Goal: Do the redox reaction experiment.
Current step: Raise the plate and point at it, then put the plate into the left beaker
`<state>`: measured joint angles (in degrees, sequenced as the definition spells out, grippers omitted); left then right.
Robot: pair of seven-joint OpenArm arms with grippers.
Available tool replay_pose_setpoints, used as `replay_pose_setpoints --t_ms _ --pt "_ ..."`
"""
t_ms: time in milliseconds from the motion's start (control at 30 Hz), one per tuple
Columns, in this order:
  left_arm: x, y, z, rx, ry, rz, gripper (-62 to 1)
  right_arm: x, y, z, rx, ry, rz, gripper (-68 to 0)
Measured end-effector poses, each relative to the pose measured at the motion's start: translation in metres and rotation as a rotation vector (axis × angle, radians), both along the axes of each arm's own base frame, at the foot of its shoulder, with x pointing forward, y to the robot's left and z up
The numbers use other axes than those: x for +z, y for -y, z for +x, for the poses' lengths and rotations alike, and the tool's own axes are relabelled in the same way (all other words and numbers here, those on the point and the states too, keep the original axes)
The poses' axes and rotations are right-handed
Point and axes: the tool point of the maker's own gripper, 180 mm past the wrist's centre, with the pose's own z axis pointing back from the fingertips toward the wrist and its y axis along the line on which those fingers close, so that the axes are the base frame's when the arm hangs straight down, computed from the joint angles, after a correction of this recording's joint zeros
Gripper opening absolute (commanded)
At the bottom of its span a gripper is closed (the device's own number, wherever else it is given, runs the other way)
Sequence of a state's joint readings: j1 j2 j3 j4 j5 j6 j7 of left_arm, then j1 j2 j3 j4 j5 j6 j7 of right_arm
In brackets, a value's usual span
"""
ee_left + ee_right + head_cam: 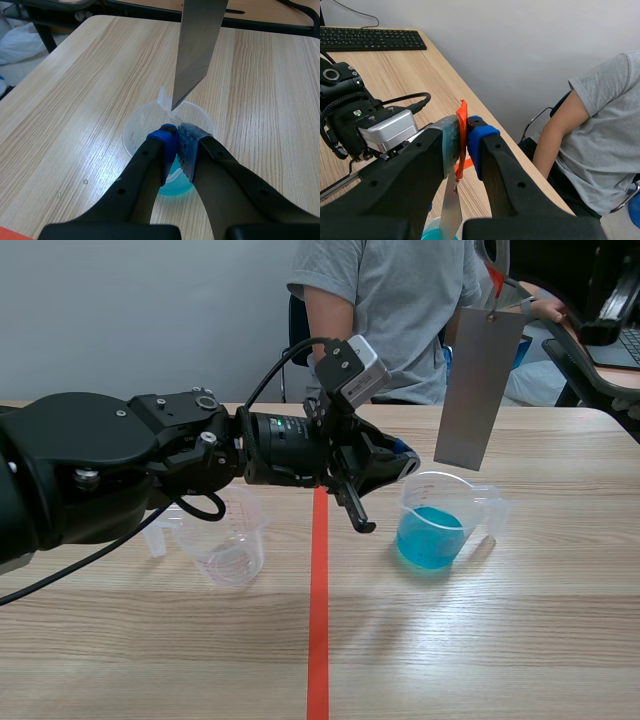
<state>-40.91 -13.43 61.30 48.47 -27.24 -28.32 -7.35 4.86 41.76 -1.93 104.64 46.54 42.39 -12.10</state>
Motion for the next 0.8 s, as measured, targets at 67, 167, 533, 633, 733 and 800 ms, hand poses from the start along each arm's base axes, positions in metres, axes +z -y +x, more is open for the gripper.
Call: replay_pose_setpoints --t_ms 67,167,533,633,733,800 --pt "0.001 -0.003 0.000 0.004 0.003 -0.012 -56.9 0.000 0.000 0.000 0.000 0.000 0.000 -66.0" --pt "0.000 -0.017 0.002 0.021 0.008 -0.021 -56.9 0.000 0.000 0.000 0.000 0.000 0.000 -66.0" --pt "-0.009 -0.157 0.004 0.279 0.013 0.072 -56.9 0.000 0.000 0.000 0.000 0.000 -0.001 -66.0" --pt "-0.006 -0.197 -0.007 0.349 -0.003 0.090 -56.9 0.000 0.000 0.000 0.000 0.000 0.000 -66.0" --pt "-0.011 -0.237 -0.019 0.447 -0.012 0.142 -56.9 0.000 0.000 0.000 0.000 0.000 -0.001 -66.0" --pt "-0.020 -0.262 -0.031 0.510 -0.030 0.188 -56.9 0.000 0.000 0.000 0.000 0.000 -0.001 -66.0"
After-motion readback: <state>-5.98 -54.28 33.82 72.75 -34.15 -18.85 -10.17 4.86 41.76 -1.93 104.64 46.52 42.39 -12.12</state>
